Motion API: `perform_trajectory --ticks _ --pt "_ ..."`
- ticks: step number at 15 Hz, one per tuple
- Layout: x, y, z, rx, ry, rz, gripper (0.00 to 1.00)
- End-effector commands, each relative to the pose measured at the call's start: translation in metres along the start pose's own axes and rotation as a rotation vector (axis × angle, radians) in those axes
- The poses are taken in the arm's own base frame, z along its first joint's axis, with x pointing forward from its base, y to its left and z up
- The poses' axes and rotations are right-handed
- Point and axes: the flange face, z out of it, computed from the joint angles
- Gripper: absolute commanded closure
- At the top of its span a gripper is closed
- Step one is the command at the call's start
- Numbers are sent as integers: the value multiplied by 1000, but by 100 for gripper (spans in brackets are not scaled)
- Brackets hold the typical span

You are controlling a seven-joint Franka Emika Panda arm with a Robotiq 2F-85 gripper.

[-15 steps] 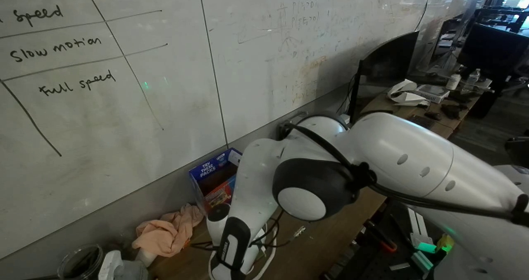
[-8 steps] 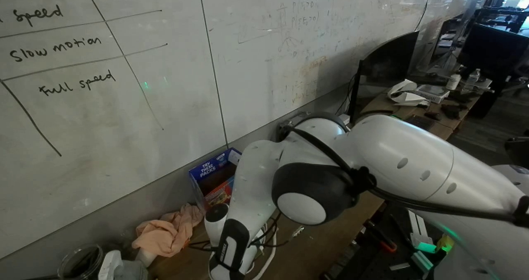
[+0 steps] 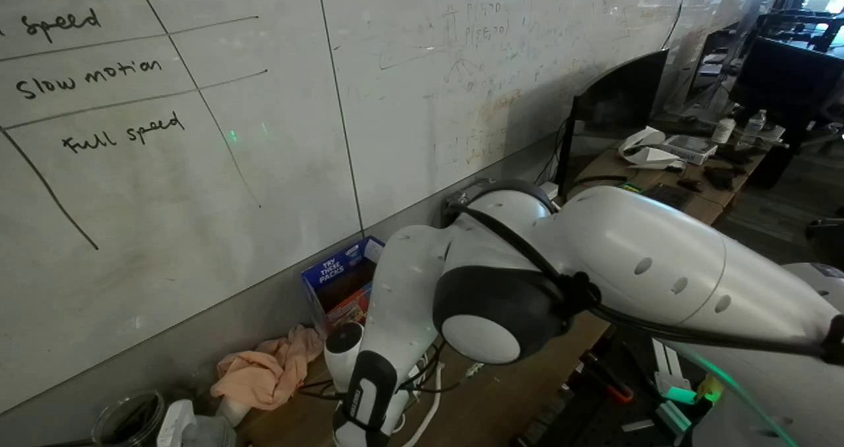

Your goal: Put the ropes in the box one at a time

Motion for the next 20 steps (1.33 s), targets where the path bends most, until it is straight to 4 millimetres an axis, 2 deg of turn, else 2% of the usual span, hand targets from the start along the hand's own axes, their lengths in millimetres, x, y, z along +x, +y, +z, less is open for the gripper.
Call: perform_trajectory --ticks 1,3,5,9,13,20 --pt "11 11 3 -11 5 -10 93" --pt "23 20 -5 -16 11 7 93" --pt "47 34 -25 -25 35 35 93" --pt "106 63 -101 -20 145 104 93" --pt "150 83 -196 -7 275 146 93" --pt "192 110 -380 -16 552 230 93"
